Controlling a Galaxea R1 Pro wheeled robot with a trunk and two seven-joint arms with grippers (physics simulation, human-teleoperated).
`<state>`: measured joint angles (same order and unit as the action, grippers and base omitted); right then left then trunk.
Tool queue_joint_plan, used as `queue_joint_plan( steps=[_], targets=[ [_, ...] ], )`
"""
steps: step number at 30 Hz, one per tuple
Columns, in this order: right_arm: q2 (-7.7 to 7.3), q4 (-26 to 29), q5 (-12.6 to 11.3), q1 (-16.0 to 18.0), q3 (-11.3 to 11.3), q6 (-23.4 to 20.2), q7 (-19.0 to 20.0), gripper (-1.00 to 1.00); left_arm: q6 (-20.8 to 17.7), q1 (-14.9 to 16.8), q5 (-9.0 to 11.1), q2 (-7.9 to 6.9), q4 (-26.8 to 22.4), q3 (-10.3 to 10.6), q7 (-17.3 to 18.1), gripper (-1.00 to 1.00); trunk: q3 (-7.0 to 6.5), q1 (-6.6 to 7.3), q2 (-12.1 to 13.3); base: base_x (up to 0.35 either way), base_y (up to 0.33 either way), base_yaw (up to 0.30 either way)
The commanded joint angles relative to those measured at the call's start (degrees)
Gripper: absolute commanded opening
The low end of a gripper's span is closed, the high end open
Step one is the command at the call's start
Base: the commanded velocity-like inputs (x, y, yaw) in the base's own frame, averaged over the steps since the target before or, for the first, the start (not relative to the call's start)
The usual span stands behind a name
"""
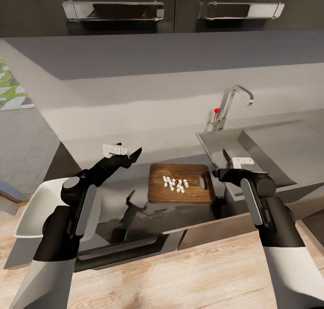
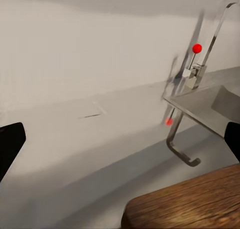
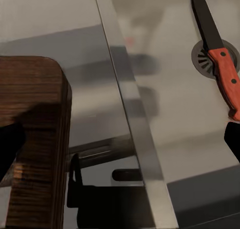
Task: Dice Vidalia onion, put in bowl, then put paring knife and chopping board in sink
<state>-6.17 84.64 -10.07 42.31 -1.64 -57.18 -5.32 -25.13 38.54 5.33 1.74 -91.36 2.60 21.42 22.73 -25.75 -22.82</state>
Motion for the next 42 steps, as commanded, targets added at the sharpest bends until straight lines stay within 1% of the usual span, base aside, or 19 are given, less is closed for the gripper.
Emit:
queue_joint_plan(
  steps=[1, 5, 6, 8, 13, 24, 42],
  targets=[
    [-0.06, 0.0, -0.6, 0.1, -0.1, -0.2, -0.5, 1.0, -0.5, 0.0, 0.6, 0.02, 0.0, -0.1, 0.0, 1.0, 0.1, -0.03, -0.1, 0.0, 0.049, 0.0],
    [-0.07, 0.0, -0.6, 0.1, -0.1, -0.2, -0.6, 1.0, -0.5, 0.0, 0.6, 0.16, 0.0, 0.0, 0.0, 1.0, 0.1, -0.03, -0.1, 0.0, 0.023, 0.0],
    [-0.06, 0.0, -0.6, 0.1, -0.1, -0.2, -0.5, 1.0, -0.5, 0.0, 0.6, 0.5, 0.0, 0.0, 0.0, 1.0, 0.1, -0.03, -0.1, 0.0, 0.169, 0.0],
    [-0.06, 0.0, -0.6, 0.1, -0.1, -0.2, -0.5, 1.0, -0.5, 0.0, 0.6, 0.72, 0.0, 0.0, 0.0, 1.0, 0.1, -0.03, -0.1, 0.0, 0.202, 0.0],
    [-0.04, 0.0, -0.6, 0.1, -0.1, -0.2, -0.5, 1.0, -0.5, 0.0, 0.5, 0.97, 0.0, 0.0, 0.0, 1.0, 0.1, -0.03, -0.1, 0.0, 0.073, 0.0],
    [-0.03, 0.0, -0.6, 0.1, -0.1, -0.2, -0.5, 1.0, -0.4, 0.0, 0.5, 0.99, 0.0, 0.0, 0.1, 1.0, 0.1, -0.03, -0.1, 0.0, 0.069, 0.0],
    [0.01, 0.0, -0.6, 0.1, -0.1, -0.1, -0.5, 1.0, -0.3, 0.0, 0.5, 0.99, 0.0, 0.0, 0.1, 1.0, 0.12, -0.03, -0.1, 0.0, 0.005, 0.0]
  ],
)
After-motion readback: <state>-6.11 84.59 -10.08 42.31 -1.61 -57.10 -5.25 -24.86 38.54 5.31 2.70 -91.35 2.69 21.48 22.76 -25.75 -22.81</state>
